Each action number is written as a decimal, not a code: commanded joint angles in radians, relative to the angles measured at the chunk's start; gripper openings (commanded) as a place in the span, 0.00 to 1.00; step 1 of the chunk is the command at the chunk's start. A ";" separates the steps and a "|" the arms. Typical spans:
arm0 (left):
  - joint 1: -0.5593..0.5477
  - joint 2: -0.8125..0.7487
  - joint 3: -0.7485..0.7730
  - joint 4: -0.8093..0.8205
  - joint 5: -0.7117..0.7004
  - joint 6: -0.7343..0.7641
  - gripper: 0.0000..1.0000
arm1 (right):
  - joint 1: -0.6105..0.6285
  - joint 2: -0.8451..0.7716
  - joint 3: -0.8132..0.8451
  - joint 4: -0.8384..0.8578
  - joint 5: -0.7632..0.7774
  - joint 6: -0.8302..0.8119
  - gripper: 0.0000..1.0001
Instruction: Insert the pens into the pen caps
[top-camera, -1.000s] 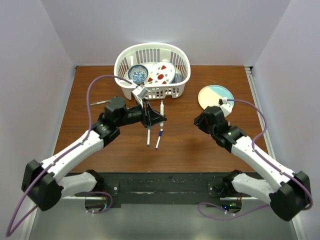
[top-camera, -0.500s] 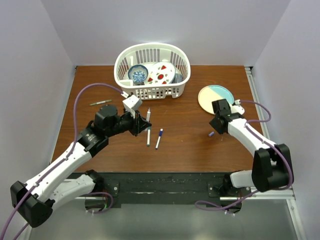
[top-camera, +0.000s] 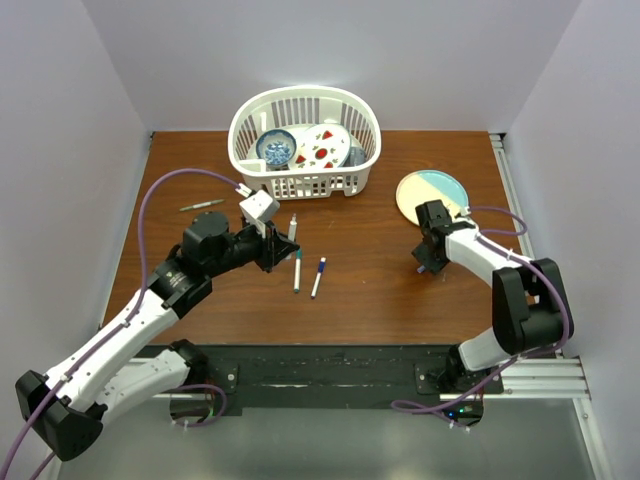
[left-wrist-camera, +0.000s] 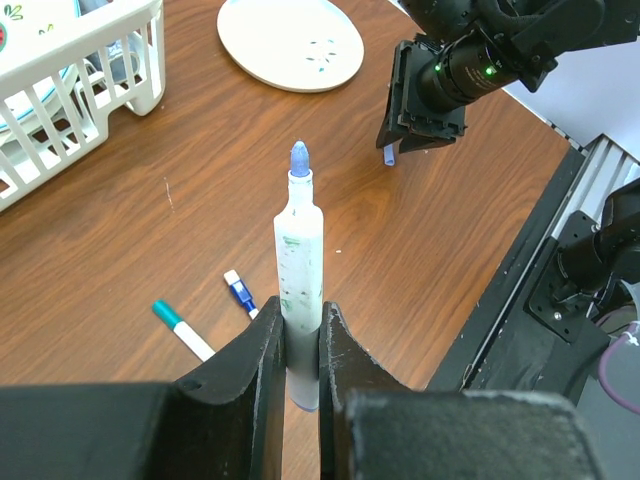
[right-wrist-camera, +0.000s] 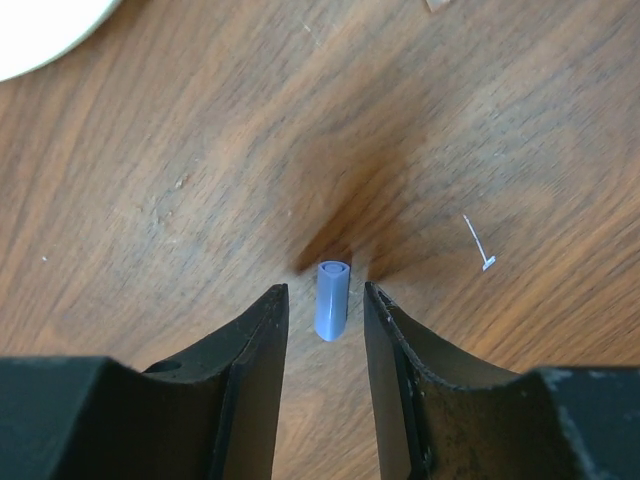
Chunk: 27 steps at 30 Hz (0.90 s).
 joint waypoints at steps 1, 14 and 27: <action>0.003 -0.012 -0.005 0.007 -0.015 0.023 0.00 | -0.005 0.004 0.010 0.004 0.013 0.042 0.40; 0.003 -0.043 -0.011 0.001 -0.044 0.024 0.00 | -0.005 0.097 -0.006 0.023 0.021 0.017 0.26; 0.003 0.064 0.025 0.094 0.086 -0.057 0.00 | -0.004 -0.033 -0.121 0.292 -0.140 -0.216 0.00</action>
